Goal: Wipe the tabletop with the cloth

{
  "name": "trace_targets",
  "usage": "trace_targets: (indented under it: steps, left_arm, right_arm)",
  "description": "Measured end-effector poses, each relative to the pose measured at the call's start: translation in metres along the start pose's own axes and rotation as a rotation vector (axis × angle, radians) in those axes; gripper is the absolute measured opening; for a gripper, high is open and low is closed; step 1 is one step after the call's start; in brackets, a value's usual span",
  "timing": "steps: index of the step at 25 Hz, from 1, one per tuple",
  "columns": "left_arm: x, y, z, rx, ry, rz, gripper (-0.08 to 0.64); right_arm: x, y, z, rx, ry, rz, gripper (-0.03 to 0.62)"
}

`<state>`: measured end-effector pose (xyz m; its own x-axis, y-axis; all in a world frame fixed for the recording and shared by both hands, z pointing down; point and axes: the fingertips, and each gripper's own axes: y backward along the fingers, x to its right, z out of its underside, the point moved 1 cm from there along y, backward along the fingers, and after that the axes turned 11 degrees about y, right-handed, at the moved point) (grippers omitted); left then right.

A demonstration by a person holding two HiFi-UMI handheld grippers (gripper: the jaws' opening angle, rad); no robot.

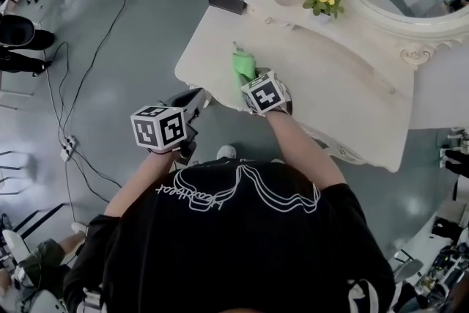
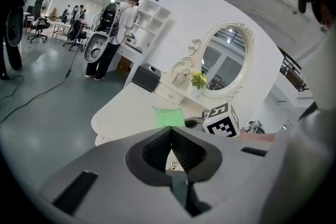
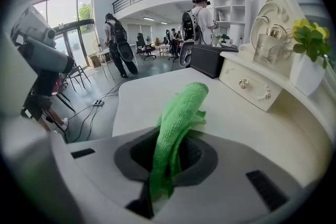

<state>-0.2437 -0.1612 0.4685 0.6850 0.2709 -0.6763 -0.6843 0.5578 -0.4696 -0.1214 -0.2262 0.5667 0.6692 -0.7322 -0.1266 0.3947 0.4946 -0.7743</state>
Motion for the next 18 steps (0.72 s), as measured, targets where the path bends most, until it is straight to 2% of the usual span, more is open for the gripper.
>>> trace_targets:
  steps: [18]
  left_arm:
    - [0.049,-0.024,0.026,-0.051,-0.046,0.040,0.003]
  right_arm:
    - [0.015,0.041,0.056,-0.003,-0.069,0.027,0.055]
